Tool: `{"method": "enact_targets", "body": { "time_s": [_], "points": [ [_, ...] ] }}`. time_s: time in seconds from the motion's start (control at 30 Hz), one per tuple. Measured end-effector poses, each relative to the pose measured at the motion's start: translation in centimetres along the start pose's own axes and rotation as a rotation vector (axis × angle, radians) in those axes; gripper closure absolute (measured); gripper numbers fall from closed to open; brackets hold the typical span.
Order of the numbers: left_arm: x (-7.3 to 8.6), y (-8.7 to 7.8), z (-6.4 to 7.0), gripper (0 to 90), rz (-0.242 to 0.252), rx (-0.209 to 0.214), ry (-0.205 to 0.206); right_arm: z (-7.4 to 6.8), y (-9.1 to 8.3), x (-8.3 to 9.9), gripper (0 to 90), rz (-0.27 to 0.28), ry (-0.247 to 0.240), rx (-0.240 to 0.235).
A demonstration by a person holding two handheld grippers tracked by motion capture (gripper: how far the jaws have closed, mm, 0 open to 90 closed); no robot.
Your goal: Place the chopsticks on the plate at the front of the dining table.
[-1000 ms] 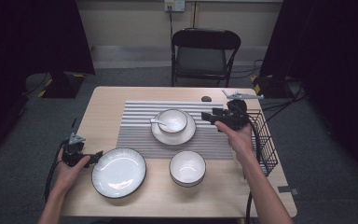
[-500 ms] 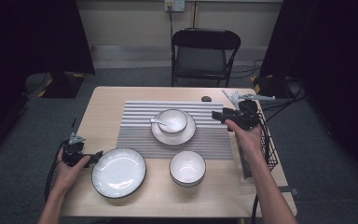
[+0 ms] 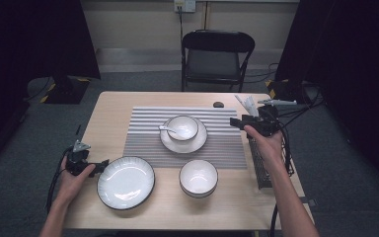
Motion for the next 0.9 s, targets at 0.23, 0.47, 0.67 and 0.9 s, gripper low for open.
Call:
{"method": "enact_targets", "body": {
  "time_s": [0.23, 0.47, 0.67, 0.9],
  "points": [
    [0.0, 0.0, 0.0, 3.8, 0.004, 0.001, -0.005, 0.8, -0.3, 0.1, 40.6, -0.008, 0.032, 0.005],
    [0.0, 0.0, 0.0, 3.8, 0.002, -0.001, -0.004, 1.8, -0.6, 0.0, 41.0, 0.006, 0.052, 0.03],
    [0.0, 0.0, 0.1, 3.7, 0.003, -0.005, -0.006, 2.6, -1.4, 0.2, 39.9, 0.026, 0.067, 0.068],
    [0.0, 0.0, 0.1, 3.7, 0.003, -0.004, -0.006, 3.6, -1.1, 0.5, 39.0, 0.019, 0.082, 0.091]
  ]
}}
Point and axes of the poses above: each handheld gripper's, and its own axes: y roughly forward along the jaws, x roughly out of its underside, z roughly to its right, the point moved 1 cm from there along y, roughly forward along the jaws, and after that the axes turned 6 degrees about -z, right-handed, at the moved point
